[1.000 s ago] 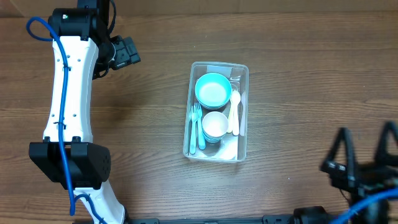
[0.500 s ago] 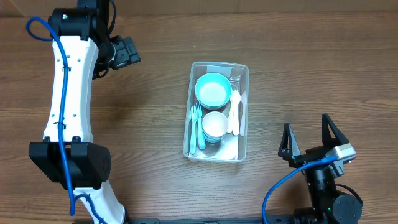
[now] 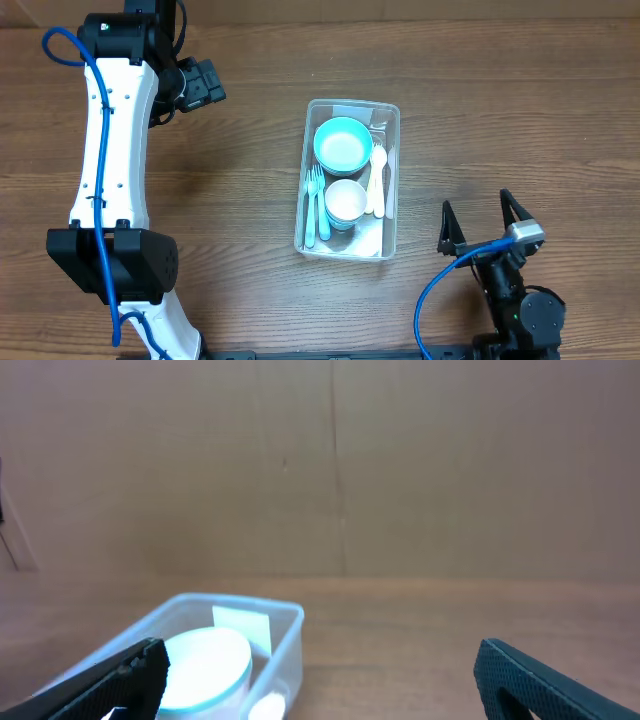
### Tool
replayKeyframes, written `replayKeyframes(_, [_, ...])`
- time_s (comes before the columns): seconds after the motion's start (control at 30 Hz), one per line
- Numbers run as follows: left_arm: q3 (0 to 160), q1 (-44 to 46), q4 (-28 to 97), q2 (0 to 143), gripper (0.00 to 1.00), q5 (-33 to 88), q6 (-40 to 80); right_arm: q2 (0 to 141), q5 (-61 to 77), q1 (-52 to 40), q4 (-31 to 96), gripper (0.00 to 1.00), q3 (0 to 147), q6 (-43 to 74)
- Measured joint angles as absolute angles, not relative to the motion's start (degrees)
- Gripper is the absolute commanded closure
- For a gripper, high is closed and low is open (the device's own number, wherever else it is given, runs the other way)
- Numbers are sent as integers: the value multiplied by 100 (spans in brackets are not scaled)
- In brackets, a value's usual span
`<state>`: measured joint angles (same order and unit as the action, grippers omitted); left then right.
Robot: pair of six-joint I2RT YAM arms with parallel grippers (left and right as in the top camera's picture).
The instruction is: Pack container
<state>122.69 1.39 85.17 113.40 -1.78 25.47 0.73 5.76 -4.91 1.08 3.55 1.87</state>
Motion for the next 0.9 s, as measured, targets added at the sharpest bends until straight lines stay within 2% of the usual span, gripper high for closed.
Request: replayKeyframes(0.9, [12269, 139, 8517, 11340, 0, -178, 2547, 73, 395, -491, 475, 0, 104, 167])
